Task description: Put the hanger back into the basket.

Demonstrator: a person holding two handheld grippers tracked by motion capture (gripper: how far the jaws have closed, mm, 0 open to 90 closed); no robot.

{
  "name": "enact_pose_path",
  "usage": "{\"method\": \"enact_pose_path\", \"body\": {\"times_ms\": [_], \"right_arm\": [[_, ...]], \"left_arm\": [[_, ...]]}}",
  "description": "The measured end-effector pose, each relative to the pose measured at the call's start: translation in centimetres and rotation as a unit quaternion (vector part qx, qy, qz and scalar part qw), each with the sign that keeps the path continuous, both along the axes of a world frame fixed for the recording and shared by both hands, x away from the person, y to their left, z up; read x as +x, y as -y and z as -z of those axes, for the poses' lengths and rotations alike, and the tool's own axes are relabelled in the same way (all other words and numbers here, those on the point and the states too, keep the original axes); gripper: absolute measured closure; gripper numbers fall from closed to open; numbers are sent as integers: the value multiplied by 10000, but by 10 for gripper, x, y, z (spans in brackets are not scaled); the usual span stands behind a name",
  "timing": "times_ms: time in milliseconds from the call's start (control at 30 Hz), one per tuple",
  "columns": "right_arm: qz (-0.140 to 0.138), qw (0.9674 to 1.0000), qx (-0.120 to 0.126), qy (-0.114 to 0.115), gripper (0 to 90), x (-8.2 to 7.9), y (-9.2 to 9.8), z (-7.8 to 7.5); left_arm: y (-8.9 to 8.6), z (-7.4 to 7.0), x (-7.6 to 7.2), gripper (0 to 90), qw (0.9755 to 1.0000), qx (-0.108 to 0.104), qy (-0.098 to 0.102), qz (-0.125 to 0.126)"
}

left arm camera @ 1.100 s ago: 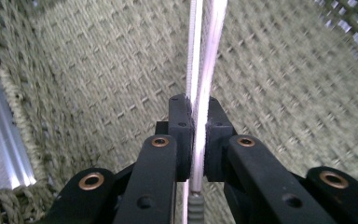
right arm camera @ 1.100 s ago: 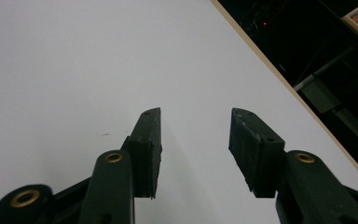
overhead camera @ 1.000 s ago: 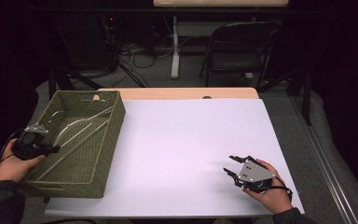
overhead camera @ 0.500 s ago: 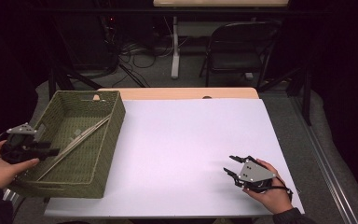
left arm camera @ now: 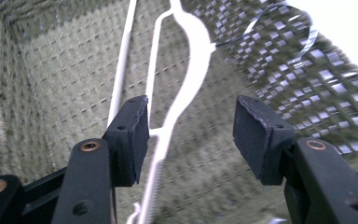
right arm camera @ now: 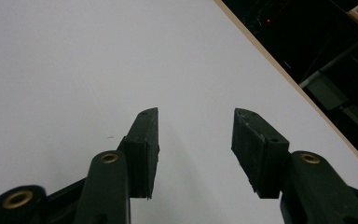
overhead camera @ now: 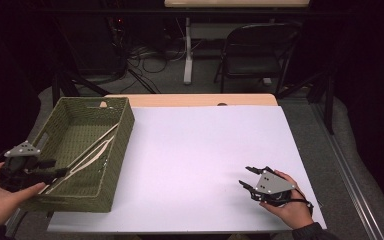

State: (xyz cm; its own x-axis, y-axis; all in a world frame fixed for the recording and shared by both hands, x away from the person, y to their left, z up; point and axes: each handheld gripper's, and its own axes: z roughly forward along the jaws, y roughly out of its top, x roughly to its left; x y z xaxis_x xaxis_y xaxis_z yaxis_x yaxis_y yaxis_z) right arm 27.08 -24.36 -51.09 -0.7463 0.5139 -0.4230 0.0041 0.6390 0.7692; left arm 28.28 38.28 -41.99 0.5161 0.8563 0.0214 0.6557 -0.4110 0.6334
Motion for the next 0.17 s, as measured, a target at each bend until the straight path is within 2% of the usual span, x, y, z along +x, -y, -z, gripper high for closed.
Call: {"method": "enact_pose_path", "body": {"times_ms": [67,133,167], "right_arm": [[13,10000,16,-8,505,-1,0,-1],[35,10000,40,10,497,-2,1,-1],[-69,9998,159,-3,495,-1,1,-1]], "left_arm": [[10,-5,-7,440,9999,-35,121,46],[24,-9,-15,434,9994,-188,244,163],[32,-10,-18,427,9991,-200,271,270]]}}
